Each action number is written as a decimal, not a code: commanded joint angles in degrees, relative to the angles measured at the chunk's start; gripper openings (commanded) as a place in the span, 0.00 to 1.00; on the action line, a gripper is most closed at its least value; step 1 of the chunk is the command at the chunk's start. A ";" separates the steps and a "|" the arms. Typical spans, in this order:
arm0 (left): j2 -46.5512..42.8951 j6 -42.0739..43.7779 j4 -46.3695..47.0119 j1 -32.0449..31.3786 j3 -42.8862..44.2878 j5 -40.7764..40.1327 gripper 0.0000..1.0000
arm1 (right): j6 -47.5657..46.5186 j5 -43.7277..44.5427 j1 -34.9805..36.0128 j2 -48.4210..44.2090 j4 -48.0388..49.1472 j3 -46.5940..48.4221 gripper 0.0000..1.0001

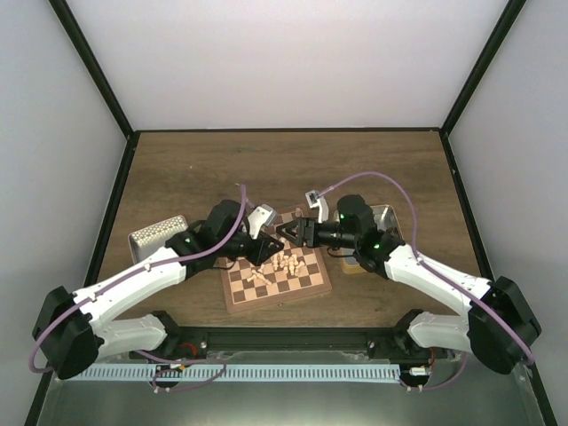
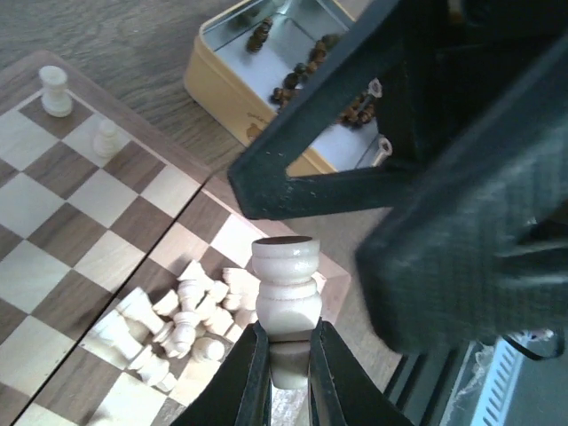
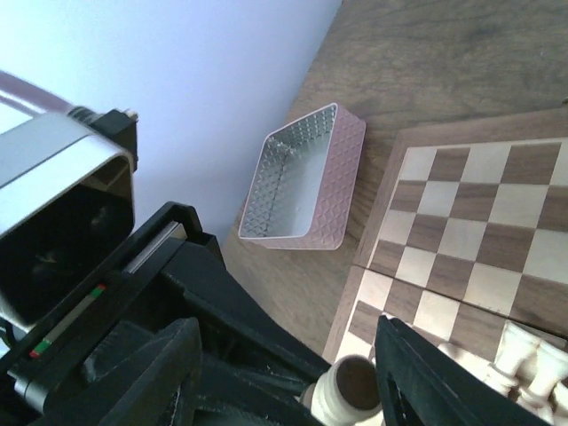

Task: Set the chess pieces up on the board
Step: Place the chess piece on the chessboard.

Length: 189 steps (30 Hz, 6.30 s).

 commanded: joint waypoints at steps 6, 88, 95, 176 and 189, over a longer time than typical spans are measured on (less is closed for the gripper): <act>-3.75 1.73 4.61 -0.35 -2.05 3.72 0.06 | 3.54 -1.21 0.68 -2.52 0.73 -1.34 0.43; -9.36 -11.34 50.51 -2.25 -10.52 -4.83 0.36 | 61.77 11.26 0.82 -1.42 39.71 -2.71 0.13; -8.21 -10.49 54.01 -2.27 -11.07 -6.87 0.24 | 61.56 11.10 1.56 -1.17 38.93 -2.93 0.13; 48.97 0.84 -15.27 4.84 37.47 -18.92 0.05 | 4.66 52.86 0.64 -28.70 -17.95 -9.93 0.74; 45.02 0.10 -17.67 4.96 37.98 -18.62 0.37 | 4.49 52.74 0.53 -29.17 -18.61 -9.28 0.74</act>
